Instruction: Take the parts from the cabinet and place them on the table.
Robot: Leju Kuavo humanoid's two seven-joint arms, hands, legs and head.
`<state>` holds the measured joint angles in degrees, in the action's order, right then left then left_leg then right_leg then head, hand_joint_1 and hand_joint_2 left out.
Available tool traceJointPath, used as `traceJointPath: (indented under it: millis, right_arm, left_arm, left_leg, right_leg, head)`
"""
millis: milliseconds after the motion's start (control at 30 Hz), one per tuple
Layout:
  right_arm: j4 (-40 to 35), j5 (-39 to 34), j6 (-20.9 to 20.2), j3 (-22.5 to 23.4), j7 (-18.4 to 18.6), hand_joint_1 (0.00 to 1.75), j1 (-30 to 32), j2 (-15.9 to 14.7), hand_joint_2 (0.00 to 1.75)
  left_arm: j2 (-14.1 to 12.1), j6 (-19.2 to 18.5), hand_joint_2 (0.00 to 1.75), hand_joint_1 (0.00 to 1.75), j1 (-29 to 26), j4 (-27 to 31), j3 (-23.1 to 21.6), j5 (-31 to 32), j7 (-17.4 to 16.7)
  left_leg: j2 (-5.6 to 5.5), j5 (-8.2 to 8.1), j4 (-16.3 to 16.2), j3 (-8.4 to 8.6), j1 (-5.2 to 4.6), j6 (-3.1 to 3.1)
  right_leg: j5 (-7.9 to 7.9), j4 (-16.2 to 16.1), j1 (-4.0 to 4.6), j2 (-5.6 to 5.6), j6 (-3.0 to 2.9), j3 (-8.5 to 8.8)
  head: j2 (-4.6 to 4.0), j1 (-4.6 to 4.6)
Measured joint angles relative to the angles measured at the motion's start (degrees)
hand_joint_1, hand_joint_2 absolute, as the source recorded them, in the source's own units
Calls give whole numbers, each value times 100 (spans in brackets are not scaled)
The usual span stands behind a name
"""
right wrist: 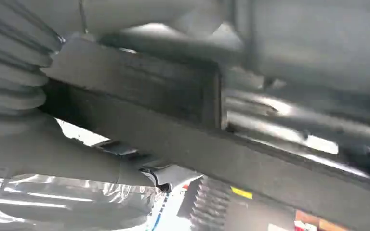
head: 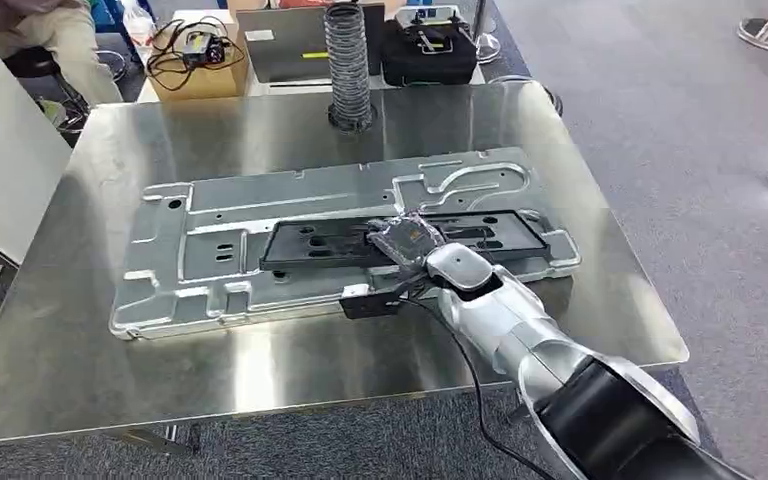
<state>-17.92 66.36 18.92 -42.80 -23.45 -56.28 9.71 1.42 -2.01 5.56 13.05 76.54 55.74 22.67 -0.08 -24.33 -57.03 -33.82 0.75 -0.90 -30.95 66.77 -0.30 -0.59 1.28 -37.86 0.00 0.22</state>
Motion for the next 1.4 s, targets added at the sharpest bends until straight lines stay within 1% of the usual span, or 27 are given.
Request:
traceJointPath:
  millis: [33, 67, 100, 133, 233, 267, 367, 433, 467, 567, 600, 633, 667, 733, 767, 800, 900, 933, 967, 1067, 1100, 1133, 1167, 1233, 1267, 1300, 1400]
  right_arm:
    - [0, -82, 88, 42, -84, 0, 42, -13, 0]
    - [0, -184, 225, 98, -183, 0, 89, -26, 0]
    - [-4, -281, 373, 162, -276, 0, 129, -35, 0]
    - [-22, -377, 541, 228, -383, 0, 150, -35, 0]
    - [-256, -737, 1177, 486, -772, 0, 140, -35, 0]
    - [-373, -831, 1372, 577, -850, 0, 130, -33, 0]
    - [-997, -1193, 1950, 752, -1080, 0, 254, -50, 0]
    - [-1656, -1433, 2027, 824, -1067, 0, 402, -81, 0]
    - [-2043, -1566, 2046, 866, -1067, 0, 509, -114, 0]
    - [-3436, -2005, 2105, 1083, -1133, 0, 1107, -304, 0]
    - [-3910, -2194, 2110, 1165, -1201, 0, 1343, -387, 0]
    - [-4445, -2556, 2112, 1269, -1340, 0, 1604, -457, 0]
    - [-4879, -2848, 2114, 1367, -1443, 0, 1839, -503, 0]
    - [-5940, -3292, 2116, 1615, -1561, 0, 2301, -610, 0]
    - [-6426, -3325, 2116, 1738, -1579, 0, 2573, -654, 0]
    - [-7079, -3347, 2123, 1914, -1600, 0, 2937, -728, 0]
    - [-8270, -3369, 2121, 2278, -1637, 0, 3773, -868, 0]
    - [-8534, -3377, 2121, 2383, -1631, 0, 4020, -925, 0]
    - [-8879, -3353, 2121, 2562, -1635, 0, 4281, -1010, 0]
    - [-9296, -3325, 2116, 2919, -1635, 0, 4938, -1154, 0]
    - [-9342, -3336, 2116, 3050, -1635, 0, 5090, -1180, 0]
    - [-9348, -3351, 2116, 3168, -1635, 0, 5239, -1183, 0]
    - [-9348, -3391, 2114, 3314, -1635, 0, 5413, -1185, 0]
    - [-9322, -3461, 2114, 3528, -1618, 0, 5535, -1187, 0]
    - [-9298, -3513, 2114, 3644, -1616, 0, 5540, -1189, 0]
    - [-9291, -3567, 2114, 3744, -1615, 0, 5650, -1189, 0]
    - [-9263, -3694, 2114, 4024, -1631, 0, 5993, -1189, 0]
  left_arm:
    - [0, 13, 0, 0, -6, 0, -7, 0, 0]
    - [0, 35, 0, 0, -11, 0, -9, 0, 0]
    - [0, 48, 0, 0, -15, 0, -13, 0, 0]
    - [0, 70, 0, 0, -17, 0, -15, -2, 0]
    - [9, 90, 0, 0, -8, 0, -15, -18, 0]
    - [20, 90, 0, 0, 0, -2, -15, -20, -2]
    - [20, 103, 0, 0, -14, -2, -13, -70, -4]
    - [20, 109, 0, 0, -8, -2, -13, -118, 2]
    - [24, 109, 0, 0, -7, -4, -13, -125, 4]
    - [20, 147, 0, 0, -25, -4, 28, -217, 22]
    - [20, 149, 0, 0, -43, -4, 44, -232, 35]
    - [22, 147, 0, 0, -66, -4, 52, -251, 50]
    - [22, 147, 0, 0, -77, -4, 59, -282, 66]
    - [22, 149, 0, 0, -82, -4, 94, -352, 129]
    - [35, 155, 0, 0, -85, -4, 116, -383, 179]
    - [57, 162, 0, 0, -86, -4, 153, -424, 240]
    - [79, 177, 0, 0, -154, -4, 203, -461, 251]
    - [101, 177, 0, 0, -149, -4, 203, -463, 254]
    - [116, 177, 0, 0, -139, -4, 203, -474, 254]
    - [120, 177, 0, 0, -130, -4, 208, -479, 254]
    - [120, 177, 0, 0, -131, -4, 205, -481, 254]
    - [120, 177, 0, 0, -130, -4, 205, -481, 254]
    - [120, 177, 0, 0, -127, -4, 205, -481, 254]
    - [120, 168, 0, 0, -127, -4, 205, -481, 262]
    - [127, 153, 0, 0, -120, -4, 205, -481, 271]
    - [136, 142, 0, 0, -117, -4, 205, -479, 280]
    - [122, 188, 0, 0, -134, -4, 208, -479, 304]
  left_leg:
    - [3, -2, -1, -2, -5, -12]
    - [2, -4, -4, -4, -7, -15]
    - [0, -4, -8, -2, -8, -14]
    - [-3, -4, -13, -1, -9, -14]
    - [-9, -19, -34, 9, -24, 9]
    - [-12, -36, -65, -9, -69, 40]
    - [-12, -17, -36, -12, -42, 117]
    - [-15, -89, -90, -23, -45, 182]
    - [-10, -270, -315, -109, -44, 204]
    - [-9, -908, -1684, -708, -3, 275]
    - [-8, -940, -1912, -819, 7, 292]
    - [-7, -817, -1818, -778, 28, 306]
    - [-6, -603, -1478, -608, 48, 316]
    - [-8, -89, -368, -43, 82, 324]
    - [-25, -182, -168, 78, 82, 329]
    - [-47, -188, -105, 93, 52, 253]
    - [-41, -167, -145, 72, 32, 150]
    - [-28, -132, -88, 84, 60, 87]
    - [-22, -107, -78, 74, 52, 47]
    - [-19, -61, -89, -11, 15, -27]
    - [-8, -46, -101, -49, -3, -42]
    - [-6, -25, -111, -84, -18, -53]
    - [-8, 0, -120, -124, -43, -58]
    - [-14, 63, -121, -181, -86, -58]
    - [-6, 105, -125, -195, -88, -51]
    - [-12, 133, -102, -192, -114, -13]
    - [-18, 237, -50, -185, -63, 88]
  right_leg:
    - [-222, 535, -3, 1, 16, -249]
    - [-333, 912, -5, 1, 26, -433]
    - [-305, 1033, -7, 3, 23, -504]
    - [-156, 867, -6, 3, 14, -435]
    - [588, -687, 9, 5, -93, 319]
    - [552, -917, 53, 9, -116, 424]
    - [572, -910, 66, 20, -153, 390]
    - [629, -1013, -8, 29, -217, 441]
    - [633, -1027, -15, 36, -245, 458]
    - [616, -1022, -8, 79, -264, 467]
    - [610, -1018, -9, 84, -258, 468]
    - [601, -1013, -13, 85, -247, 473]
    - [586, -1001, -19, 80, -229, 481]
    - [527, -945, -39, 70, -165, 507]
    - [496, -929, -13, 72, -126, 501]
    - [485, -897, 4, 77, -99, 486]
    - [525, -911, -9, 73, -12, 496]
    - [469, -889, -24, 72, 19, 486]
    - [288, -727, -35, 66, 47, 444]
    - [-444, 580, -41, 63, 91, -99]
    - [-538, 872, -40, 63, 89, -212]
    - [-494, 887, -40, 63, 78, -188]
    - [-317, 570, -35, 63, 43, 18]
    - [59, -465, 4, 64, -64, 631]
    - [68, -972, 45, 69, -139, 872]
    - [136, -960, 57, 80, -159, 868]
    - [267, -994, 102, 79, -171, 852]
  head:
    - [0, 0]
    - [0, 4]
    - [0, 2]
    - [0, 4]
    - [0, 4]
    - [0, -4]
    - [0, -5]
    - [0, 2]
    - [0, -49]
    - [0, -50]
    - [0, -53]
    - [2, -53]
    - [0, -53]
    - [0, -57]
    - [0, -61]
    - [2, -83]
    - [0, -57]
    - [2, -61]
    - [0, -24]
    - [0, -7]
    - [0, -7]
    - [0, -9]
    - [0, -4]
    - [0, -5]
    - [0, -15]
    - [0, -42]
    - [2, 13]
